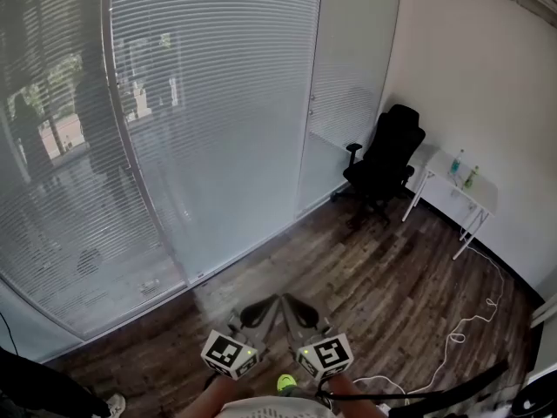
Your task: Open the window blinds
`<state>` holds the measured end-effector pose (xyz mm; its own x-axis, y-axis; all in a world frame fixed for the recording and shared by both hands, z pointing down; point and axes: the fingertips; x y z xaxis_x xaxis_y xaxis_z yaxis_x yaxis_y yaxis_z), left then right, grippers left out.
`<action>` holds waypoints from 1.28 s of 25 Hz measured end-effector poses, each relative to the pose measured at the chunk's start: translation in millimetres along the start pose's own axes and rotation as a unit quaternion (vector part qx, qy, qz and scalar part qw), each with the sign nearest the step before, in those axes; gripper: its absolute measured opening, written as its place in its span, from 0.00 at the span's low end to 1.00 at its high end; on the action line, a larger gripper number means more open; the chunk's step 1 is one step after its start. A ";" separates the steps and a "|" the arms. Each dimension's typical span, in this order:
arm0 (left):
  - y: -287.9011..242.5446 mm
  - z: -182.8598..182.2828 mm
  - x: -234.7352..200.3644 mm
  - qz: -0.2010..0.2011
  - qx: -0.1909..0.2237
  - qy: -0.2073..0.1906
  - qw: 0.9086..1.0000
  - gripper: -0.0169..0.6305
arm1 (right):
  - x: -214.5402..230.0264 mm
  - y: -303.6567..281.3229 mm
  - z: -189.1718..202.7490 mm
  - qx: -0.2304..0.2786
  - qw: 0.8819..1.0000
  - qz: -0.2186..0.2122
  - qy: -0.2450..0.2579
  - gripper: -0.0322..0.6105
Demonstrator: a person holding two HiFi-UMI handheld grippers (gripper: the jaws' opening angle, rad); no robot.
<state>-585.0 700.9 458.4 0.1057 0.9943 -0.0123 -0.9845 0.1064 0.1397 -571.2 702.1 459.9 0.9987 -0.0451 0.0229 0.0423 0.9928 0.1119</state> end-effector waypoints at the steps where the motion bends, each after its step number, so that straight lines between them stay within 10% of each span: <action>1: -10.1 0.8 -3.8 -0.002 -0.001 0.000 1.000 0.01 | 9.9 -4.7 -0.6 0.000 1.000 -0.001 -0.002 0.06; 32: -163.4 57.0 -97.5 -0.003 -0.033 0.008 0.999 0.01 | 163.1 -103.7 40.9 -0.015 1.000 0.001 -0.007 0.06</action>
<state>-426.4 586.4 493.2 0.1093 0.9936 -0.0294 -0.9910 0.1113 0.0743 -413.9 587.3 492.6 0.9983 -0.0451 0.0372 0.0419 0.9958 0.0810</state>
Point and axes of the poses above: the fingertips, and each gripper's own axes: y backward along the fingers, x to its right, z out of its underside, and after that the axes turned 11 degrees about z, right-handed
